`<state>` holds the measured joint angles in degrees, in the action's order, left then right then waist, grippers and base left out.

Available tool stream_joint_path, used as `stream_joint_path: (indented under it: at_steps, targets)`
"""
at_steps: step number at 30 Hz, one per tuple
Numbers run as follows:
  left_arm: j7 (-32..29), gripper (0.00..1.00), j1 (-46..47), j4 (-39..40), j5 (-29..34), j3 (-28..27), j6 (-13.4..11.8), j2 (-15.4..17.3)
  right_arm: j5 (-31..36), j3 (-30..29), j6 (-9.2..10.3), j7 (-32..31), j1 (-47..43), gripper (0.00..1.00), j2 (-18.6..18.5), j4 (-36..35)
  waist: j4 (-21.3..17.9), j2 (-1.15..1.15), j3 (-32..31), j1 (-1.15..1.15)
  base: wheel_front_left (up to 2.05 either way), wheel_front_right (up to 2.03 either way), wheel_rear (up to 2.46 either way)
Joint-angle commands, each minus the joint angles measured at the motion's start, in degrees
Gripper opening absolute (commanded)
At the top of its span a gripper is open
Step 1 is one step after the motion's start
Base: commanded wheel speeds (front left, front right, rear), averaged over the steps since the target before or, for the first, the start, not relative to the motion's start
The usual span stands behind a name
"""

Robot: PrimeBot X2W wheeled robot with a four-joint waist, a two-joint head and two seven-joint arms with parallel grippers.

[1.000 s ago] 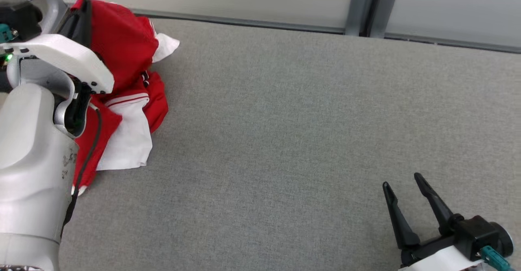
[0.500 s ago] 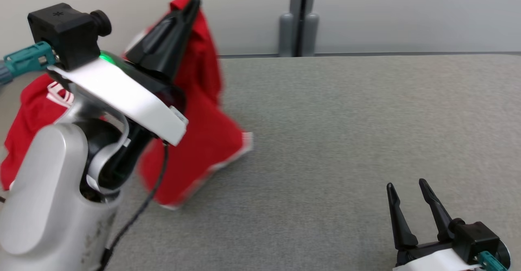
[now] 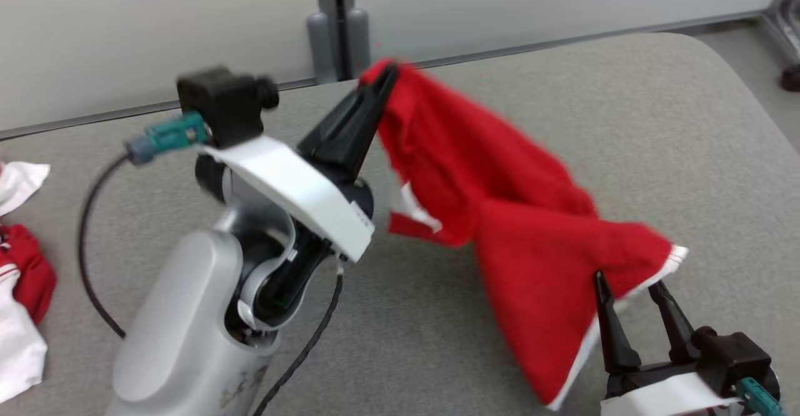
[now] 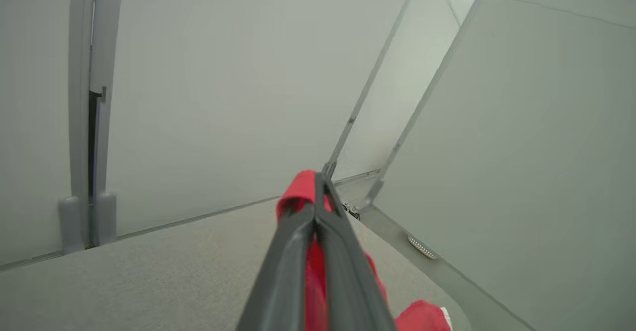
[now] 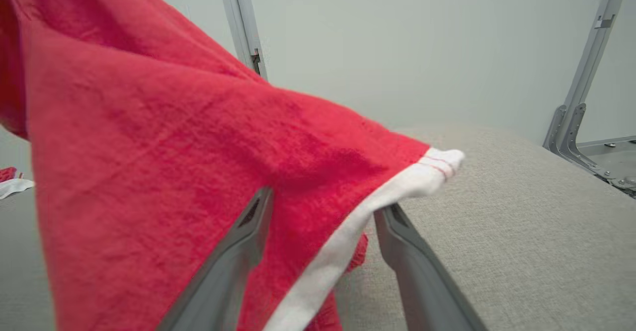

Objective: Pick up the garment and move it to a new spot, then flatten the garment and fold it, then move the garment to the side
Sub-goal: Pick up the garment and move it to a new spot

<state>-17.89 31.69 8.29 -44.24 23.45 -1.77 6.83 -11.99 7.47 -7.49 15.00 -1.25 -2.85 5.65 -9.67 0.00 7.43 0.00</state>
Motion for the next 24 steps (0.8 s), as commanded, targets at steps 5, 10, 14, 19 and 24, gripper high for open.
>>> stream_joint_path:
  at_steps: [5, 10, 14, 19, 24]
  targets:
    - [4.5, 0.0, -5.8, -13.2, 0.9, -0.7, 0.4, 1.2, -1.6, -0.4, -0.01, 0.3, 0.4, 1.0, -0.1, -0.3, -2.6, 0.0, 1.2, 0.0, 0.0, 0.0, 0.0]
    - [12.3, 0.0, -8.6, -24.4, 1.7, -1.8, 2.6, 1.1, -1.4, -0.7, -0.01, 0.3, -0.1, 1.0, -0.2, -0.2, -2.1, 0.0, 1.3, 0.0, 0.0, 0.0, 0.0]
    - [19.7, 0.95, -8.9, -31.1, 4.2, -1.8, 4.2, 1.2, -0.2, -1.0, -0.01, 0.3, -0.3, 1.0, -0.1, -0.4, -0.2, 0.0, 0.8, 0.0, 0.0, 0.0, 0.0]
    - [29.9, 1.0, -12.5, -33.8, 8.3, -1.2, 4.5, 2.0, 1.5, -1.1, -0.01, 0.3, -0.7, 1.0, -0.4, -0.7, 1.2, 0.0, -1.9, 0.0, 0.0, 0.0, 0.0]
    - [33.0, 1.0, -21.7, -28.6, 13.0, -3.7, 1.7, 2.2, 2.6, -2.4, -0.01, 0.3, -2.7, 1.0, -2.1, -2.2, 3.4, 0.0, -6.0, 0.0, 0.0, 0.0, 0.0]
